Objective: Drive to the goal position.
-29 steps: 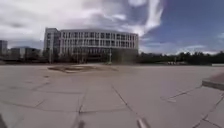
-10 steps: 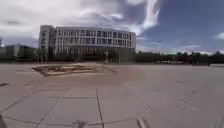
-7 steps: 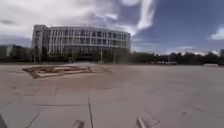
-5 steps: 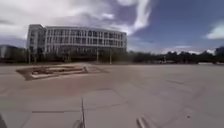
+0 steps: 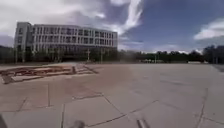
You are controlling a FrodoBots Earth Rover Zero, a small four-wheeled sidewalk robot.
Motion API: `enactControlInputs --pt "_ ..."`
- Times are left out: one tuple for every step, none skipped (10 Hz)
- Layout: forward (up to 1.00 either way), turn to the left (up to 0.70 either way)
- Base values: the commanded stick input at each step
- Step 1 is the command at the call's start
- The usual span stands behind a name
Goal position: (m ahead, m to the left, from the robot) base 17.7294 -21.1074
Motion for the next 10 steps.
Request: enactControlInputs --pt "1.0 -0.28" --pt "1.0 -0.28" --pt "1.0 -0.28" --pt "1.0 -0.28" --pt "1.0 -0.28" --pt "1.0 -0.28" --pt "1.0 -0.28" --pt "1.0 -0.28" --pt "1.0 -0.28" --pt "1.0 -0.29"
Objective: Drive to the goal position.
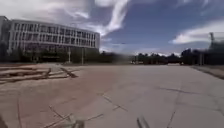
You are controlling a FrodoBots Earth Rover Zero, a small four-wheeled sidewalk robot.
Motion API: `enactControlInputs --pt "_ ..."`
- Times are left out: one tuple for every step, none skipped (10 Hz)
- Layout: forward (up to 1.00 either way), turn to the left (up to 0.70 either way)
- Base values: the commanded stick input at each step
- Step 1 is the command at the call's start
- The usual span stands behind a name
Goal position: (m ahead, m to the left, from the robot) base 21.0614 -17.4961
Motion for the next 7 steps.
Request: enactControlInputs --pt "1.0 -0.28" --pt "1.0 -0.28" --pt "1.0 -0.28" --pt "1.0 -0.28" --pt "1.0 -0.27" --pt "1.0 0.0" --pt "1.0 0.0"
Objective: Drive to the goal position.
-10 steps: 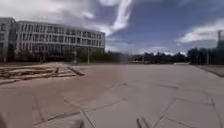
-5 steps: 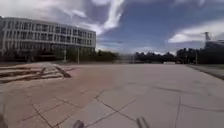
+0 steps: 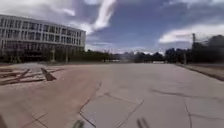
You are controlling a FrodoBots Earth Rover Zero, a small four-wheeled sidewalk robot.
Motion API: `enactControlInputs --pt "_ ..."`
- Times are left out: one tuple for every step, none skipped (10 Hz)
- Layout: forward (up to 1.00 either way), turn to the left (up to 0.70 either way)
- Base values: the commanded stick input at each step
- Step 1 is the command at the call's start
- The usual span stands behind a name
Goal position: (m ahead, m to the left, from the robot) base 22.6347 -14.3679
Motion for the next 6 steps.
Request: enactControlInputs --pt "1.0 0.0" --pt "1.0 0.0" --pt "1.0 0.0" --pt "1.0 0.0" --pt "1.0 0.0" --pt "1.0 0.0"
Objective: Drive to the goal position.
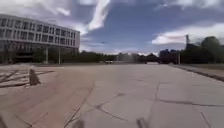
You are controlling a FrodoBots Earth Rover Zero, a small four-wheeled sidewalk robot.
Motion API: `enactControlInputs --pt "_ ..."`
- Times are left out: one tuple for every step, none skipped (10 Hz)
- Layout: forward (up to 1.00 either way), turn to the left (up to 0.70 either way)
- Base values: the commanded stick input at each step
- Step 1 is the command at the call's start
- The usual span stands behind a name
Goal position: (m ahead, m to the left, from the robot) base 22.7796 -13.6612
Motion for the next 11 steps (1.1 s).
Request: enactControlInputs --pt "1.0 0.0" --pt "1.0 0.0" --pt "1.0 0.0" --pt "1.0 0.0" --pt "1.0 0.0" --pt "1.0 0.0" --pt "1.0 0.0" --pt "1.0 0.0" --pt "1.0 0.0" --pt "1.0 0.0" --pt "1.0 0.0"
